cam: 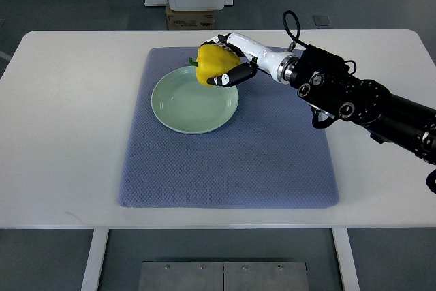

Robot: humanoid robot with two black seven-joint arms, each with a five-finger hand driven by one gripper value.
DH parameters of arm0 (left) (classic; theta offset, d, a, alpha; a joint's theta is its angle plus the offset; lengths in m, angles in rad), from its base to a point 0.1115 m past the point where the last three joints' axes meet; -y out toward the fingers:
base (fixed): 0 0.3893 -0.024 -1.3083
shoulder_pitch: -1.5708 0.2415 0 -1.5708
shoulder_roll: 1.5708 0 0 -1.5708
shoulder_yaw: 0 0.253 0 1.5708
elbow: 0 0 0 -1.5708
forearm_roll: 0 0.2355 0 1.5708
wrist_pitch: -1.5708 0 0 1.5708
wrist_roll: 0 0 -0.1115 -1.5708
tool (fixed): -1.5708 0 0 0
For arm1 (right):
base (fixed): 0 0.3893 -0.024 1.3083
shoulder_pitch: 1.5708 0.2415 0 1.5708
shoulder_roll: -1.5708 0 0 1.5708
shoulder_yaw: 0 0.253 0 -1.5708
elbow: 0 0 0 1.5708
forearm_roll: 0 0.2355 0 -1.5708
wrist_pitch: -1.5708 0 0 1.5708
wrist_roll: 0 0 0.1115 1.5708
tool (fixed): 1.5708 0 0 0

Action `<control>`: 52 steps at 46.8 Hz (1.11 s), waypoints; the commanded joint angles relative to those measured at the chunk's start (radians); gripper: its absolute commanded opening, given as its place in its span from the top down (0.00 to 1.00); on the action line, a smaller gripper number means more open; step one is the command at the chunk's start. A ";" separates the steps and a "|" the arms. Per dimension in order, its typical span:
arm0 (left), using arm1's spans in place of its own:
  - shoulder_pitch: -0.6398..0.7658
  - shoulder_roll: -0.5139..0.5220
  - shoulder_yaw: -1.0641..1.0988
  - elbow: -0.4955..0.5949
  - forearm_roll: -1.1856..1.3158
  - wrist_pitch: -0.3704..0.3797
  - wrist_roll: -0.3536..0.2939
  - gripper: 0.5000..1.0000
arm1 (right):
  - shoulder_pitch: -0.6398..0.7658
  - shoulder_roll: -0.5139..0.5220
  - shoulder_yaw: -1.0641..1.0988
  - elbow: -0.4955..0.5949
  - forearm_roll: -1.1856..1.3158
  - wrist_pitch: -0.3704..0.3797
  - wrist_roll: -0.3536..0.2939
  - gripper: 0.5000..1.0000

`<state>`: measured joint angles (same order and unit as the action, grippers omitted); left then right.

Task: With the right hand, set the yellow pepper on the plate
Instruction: 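Lift the pepper and carry it over the green plate, then lower the pepper onto the plate and open the right hand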

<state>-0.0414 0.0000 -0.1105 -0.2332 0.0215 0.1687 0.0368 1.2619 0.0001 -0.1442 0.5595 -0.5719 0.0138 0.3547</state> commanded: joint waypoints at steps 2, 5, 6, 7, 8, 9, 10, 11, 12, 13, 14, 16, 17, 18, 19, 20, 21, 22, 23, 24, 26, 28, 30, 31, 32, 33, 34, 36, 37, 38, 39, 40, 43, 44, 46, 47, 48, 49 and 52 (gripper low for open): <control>0.000 0.000 0.000 0.000 0.000 0.000 0.000 0.00 | -0.001 0.000 0.000 0.036 0.000 0.000 0.003 1.00; 0.000 0.000 0.000 0.000 0.000 0.000 0.000 0.00 | -0.003 0.000 -0.001 0.056 -0.003 0.000 0.003 1.00; 0.000 0.000 0.000 0.000 0.000 0.000 0.000 0.00 | -0.003 0.000 -0.001 0.060 -0.003 0.000 0.003 1.00; 0.000 0.000 0.000 0.000 0.000 0.000 0.000 0.00 | -0.004 0.000 -0.001 0.065 -0.005 -0.002 0.003 1.00; 0.000 0.000 0.000 0.000 0.000 0.000 0.000 0.00 | -0.004 0.000 -0.001 0.071 -0.005 -0.002 0.001 1.00; 0.000 0.000 0.000 0.000 0.000 0.000 0.000 0.00 | -0.004 0.000 -0.001 0.074 -0.005 -0.002 0.001 1.00; 0.000 0.000 0.000 0.000 0.000 0.000 0.000 0.00 | -0.006 0.000 -0.003 0.076 -0.005 -0.002 0.001 1.00; 0.000 0.000 0.000 0.000 0.000 0.000 0.000 0.00 | -0.006 0.000 -0.003 0.077 -0.006 -0.002 0.001 1.00; 0.000 0.000 0.000 0.000 0.000 0.000 0.000 0.00 | -0.009 0.000 -0.003 0.077 -0.006 -0.002 0.001 1.00; 0.000 0.000 0.000 0.000 0.000 0.000 0.000 0.00 | -0.013 0.000 -0.005 0.077 -0.008 -0.002 0.000 1.00; 0.000 0.000 0.000 0.000 0.000 0.000 0.000 0.00 | -0.015 0.000 -0.005 0.077 -0.011 -0.002 0.000 1.00; 0.000 0.000 0.000 0.000 0.000 0.000 0.000 0.00 | -0.018 0.000 -0.006 0.077 -0.013 -0.002 -0.003 1.00; 0.000 0.000 0.000 0.000 0.000 0.000 0.000 0.00 | -0.019 0.000 -0.006 0.077 -0.014 -0.002 -0.003 1.00; 0.000 0.000 0.000 0.000 0.000 0.000 0.000 0.00 | -0.019 0.000 -0.008 0.077 -0.014 -0.002 -0.003 1.00; 0.000 0.000 0.000 0.000 0.000 0.000 0.000 0.00 | -0.021 0.000 -0.008 0.077 -0.014 -0.002 -0.006 1.00; 0.000 0.000 0.000 0.000 0.000 0.000 0.000 0.00 | -0.021 0.000 -0.011 0.077 -0.014 -0.002 -0.009 1.00; 0.000 0.000 0.000 0.000 0.000 0.000 0.000 0.00 | -0.021 0.000 -0.015 0.077 -0.014 -0.002 -0.013 1.00; 0.000 0.000 0.000 0.000 0.000 0.000 0.000 0.00 | -0.021 0.000 -0.018 0.077 -0.014 -0.002 -0.016 1.00; 0.000 0.000 0.000 0.000 0.000 0.000 0.000 0.00 | -0.021 0.000 -0.023 0.077 -0.014 -0.002 -0.017 1.00; 0.000 0.000 0.000 0.000 0.000 0.000 0.000 0.00 | -0.021 0.000 -0.024 0.077 -0.014 -0.002 -0.019 1.00; 0.000 0.000 0.000 0.000 0.000 0.000 0.000 0.00 | -0.024 0.000 -0.029 0.077 -0.014 -0.002 -0.020 1.00; 0.000 0.000 0.000 0.000 0.000 0.000 0.000 0.00 | -0.027 0.000 -0.029 0.077 -0.014 -0.002 -0.026 1.00; 0.000 0.000 0.000 0.000 0.000 0.000 0.000 0.00 | -0.029 0.000 -0.029 0.077 -0.016 -0.003 -0.034 1.00; 0.000 0.000 0.000 0.000 0.000 0.000 0.000 0.00 | -0.029 0.000 -0.029 0.077 -0.016 -0.003 -0.036 1.00; 0.000 0.000 0.000 0.000 0.000 0.000 0.000 0.00 | -0.030 0.000 -0.029 0.077 -0.016 -0.003 -0.037 1.00; 0.000 0.000 0.000 0.000 0.000 0.000 0.000 0.00 | -0.032 0.000 -0.029 0.077 -0.016 -0.003 -0.039 1.00; 0.000 0.000 0.000 0.000 0.000 0.000 0.000 0.00 | -0.033 0.000 -0.029 0.077 -0.016 -0.003 -0.040 1.00; 0.000 0.000 0.000 0.000 0.000 0.000 0.000 0.00 | -0.033 0.000 -0.029 0.077 -0.016 -0.003 -0.043 1.00; 0.000 0.000 0.000 0.000 0.000 0.000 0.000 0.00 | -0.033 0.000 -0.029 0.077 -0.016 -0.003 -0.043 1.00; 0.000 0.000 0.000 0.000 0.000 0.000 0.000 0.00 | -0.033 0.000 -0.029 0.077 -0.016 -0.003 -0.045 1.00; 0.000 0.000 0.000 0.000 0.000 0.000 0.000 0.00 | -0.033 0.000 -0.029 0.077 -0.016 -0.003 -0.045 1.00; 0.000 0.000 0.000 0.000 0.000 0.000 0.000 0.00 | -0.035 0.000 -0.029 0.077 -0.016 -0.003 -0.045 1.00; 0.000 0.000 0.000 0.000 0.000 0.000 0.000 0.00 | -0.035 0.000 -0.029 0.077 -0.016 -0.003 -0.046 1.00; 0.000 0.000 0.000 0.000 0.000 0.000 0.000 0.00 | -0.035 0.000 -0.029 0.077 -0.014 -0.003 -0.046 1.00; 0.000 0.000 0.000 0.000 0.000 0.000 0.000 0.00 | -0.036 0.000 -0.029 0.077 -0.014 -0.002 -0.048 1.00; 0.000 0.000 0.000 0.000 0.000 0.000 0.000 0.00 | -0.038 0.000 -0.029 0.077 -0.014 -0.002 -0.049 1.00; 0.000 0.000 0.000 0.000 0.000 0.000 0.000 0.00 | -0.038 0.000 -0.029 0.077 -0.014 -0.002 -0.054 1.00; 0.000 0.000 0.000 0.000 0.000 0.000 0.000 0.00 | -0.039 0.000 -0.029 0.079 -0.014 -0.002 -0.057 1.00; 0.000 0.000 0.000 0.000 0.000 0.000 0.000 0.00 | -0.039 0.000 -0.029 0.079 -0.014 -0.002 -0.062 0.95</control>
<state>-0.0414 0.0000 -0.1105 -0.2332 0.0215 0.1687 0.0368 1.2231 0.0000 -0.1735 0.6373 -0.5865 0.0116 0.2973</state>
